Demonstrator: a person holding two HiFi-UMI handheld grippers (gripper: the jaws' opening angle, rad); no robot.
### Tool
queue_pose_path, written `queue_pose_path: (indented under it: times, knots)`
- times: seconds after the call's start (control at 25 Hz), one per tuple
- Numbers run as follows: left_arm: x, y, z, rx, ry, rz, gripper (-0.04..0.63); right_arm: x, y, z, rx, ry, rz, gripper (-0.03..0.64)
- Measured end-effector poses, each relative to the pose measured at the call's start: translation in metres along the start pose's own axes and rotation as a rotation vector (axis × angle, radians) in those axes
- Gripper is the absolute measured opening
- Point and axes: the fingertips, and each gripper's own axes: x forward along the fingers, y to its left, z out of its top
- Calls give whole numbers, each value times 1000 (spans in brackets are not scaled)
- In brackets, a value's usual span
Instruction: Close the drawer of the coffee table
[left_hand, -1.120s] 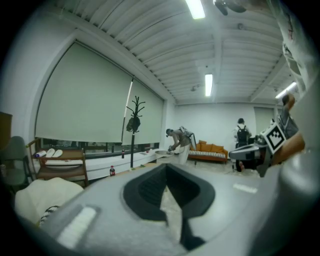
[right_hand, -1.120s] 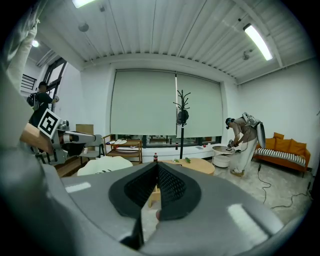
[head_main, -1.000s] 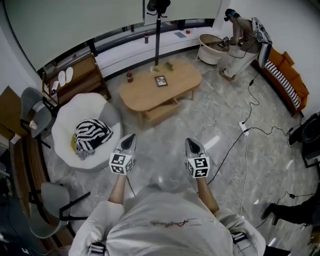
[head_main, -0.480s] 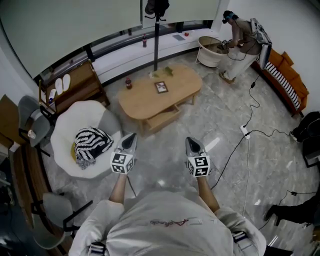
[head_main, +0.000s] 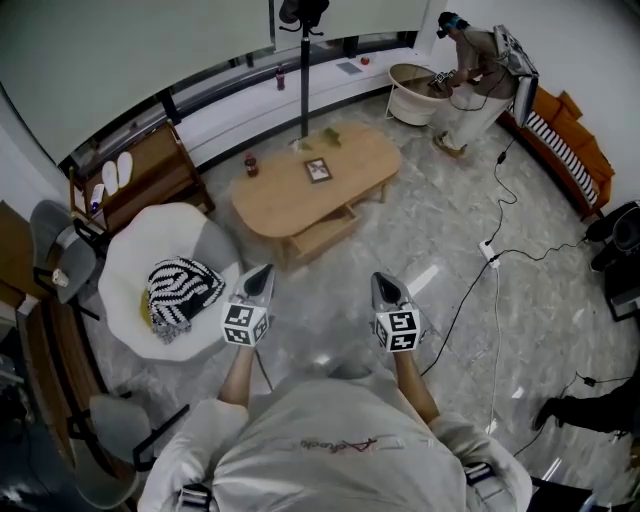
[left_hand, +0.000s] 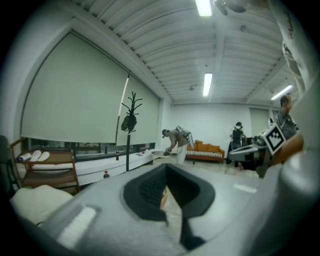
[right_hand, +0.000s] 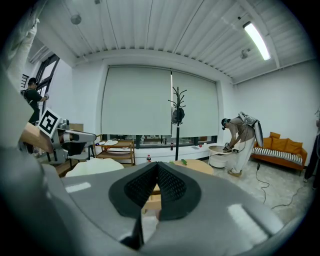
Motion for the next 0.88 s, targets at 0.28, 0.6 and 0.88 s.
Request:
queue_pose_path:
  times: [0.28,0.6,0.88]
  knots:
    - [2,-8,-3,-2,6,-18,0,-11,-3,-9,9,14,-16,5]
    - [6,-14,-9,-4,12,-21,0,-13,-10,-15,16,16,-21,5]
    - [27,-15,-10,4,18,-22,0,0,-25,-21,27,19,-15,5]
